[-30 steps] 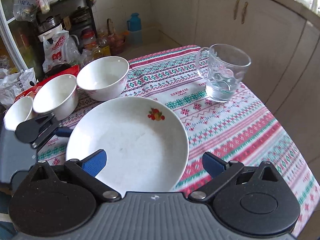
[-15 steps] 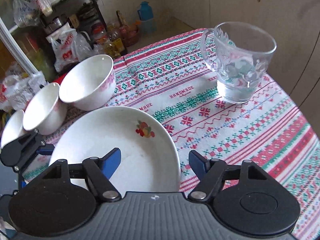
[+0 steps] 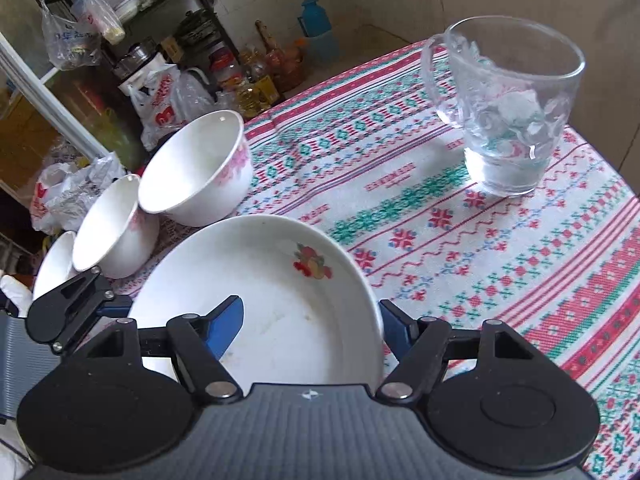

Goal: Organize plates and bowls
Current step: 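Lift the flowered plate by its rim with the right gripper, then carry the flowered plate over the stacked plates with the right gripper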

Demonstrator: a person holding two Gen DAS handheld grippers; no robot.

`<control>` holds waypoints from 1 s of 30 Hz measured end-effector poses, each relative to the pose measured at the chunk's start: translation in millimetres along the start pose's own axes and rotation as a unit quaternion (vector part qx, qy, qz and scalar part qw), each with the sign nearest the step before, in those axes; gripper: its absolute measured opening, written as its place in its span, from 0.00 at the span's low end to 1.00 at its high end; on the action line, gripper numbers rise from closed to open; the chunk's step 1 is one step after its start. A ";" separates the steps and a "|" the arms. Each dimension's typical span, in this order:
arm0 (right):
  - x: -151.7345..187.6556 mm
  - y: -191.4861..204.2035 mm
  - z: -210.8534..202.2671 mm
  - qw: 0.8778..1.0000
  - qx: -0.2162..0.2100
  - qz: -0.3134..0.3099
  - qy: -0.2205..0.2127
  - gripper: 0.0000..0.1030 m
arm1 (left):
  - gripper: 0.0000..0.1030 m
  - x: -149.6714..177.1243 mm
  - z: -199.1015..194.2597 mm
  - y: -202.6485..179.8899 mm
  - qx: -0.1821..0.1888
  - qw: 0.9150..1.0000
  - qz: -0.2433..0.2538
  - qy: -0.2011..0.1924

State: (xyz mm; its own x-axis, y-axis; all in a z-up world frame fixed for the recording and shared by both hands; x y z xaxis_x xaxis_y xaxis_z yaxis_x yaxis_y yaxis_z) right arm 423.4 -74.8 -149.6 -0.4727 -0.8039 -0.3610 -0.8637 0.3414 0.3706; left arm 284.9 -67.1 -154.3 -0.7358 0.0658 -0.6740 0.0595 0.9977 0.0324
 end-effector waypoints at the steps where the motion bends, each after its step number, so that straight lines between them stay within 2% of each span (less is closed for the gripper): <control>1: -0.2 1.4 0.9 1.000 -0.001 -0.001 0.000 0.76 | 0.99 0.1 -0.2 -0.1 0.000 1.000 0.001 0.000; 15: 8.4 6.8 -7.1 1.000 0.001 0.012 -0.001 0.77 | 0.98 1.9 -7.0 -3.0 0.011 1.000 0.016 0.004; 30: 33.6 25.0 -46.4 0.998 0.018 0.036 -0.038 0.77 | 0.98 -7.8 -46.3 -21.5 0.025 0.997 0.062 -0.028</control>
State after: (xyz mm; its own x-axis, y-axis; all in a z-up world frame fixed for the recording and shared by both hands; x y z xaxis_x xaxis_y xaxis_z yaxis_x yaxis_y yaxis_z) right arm 394.1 -115.9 -112.8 -0.5451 -0.7372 -0.3992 -0.8317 0.4157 0.3681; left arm 258.1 -88.3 -115.6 -0.6817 0.1864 -0.7075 0.1829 0.9797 0.0818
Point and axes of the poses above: each gripper's, at about its wrist camera, not at the fingertips, and z roughly the way its jaws point, y to its left, x to its underside, the point moved 10 cm from there along z, roughly the way its jaws point, and after that the axes turned 7 degrees about y, right-handed, at the moved point
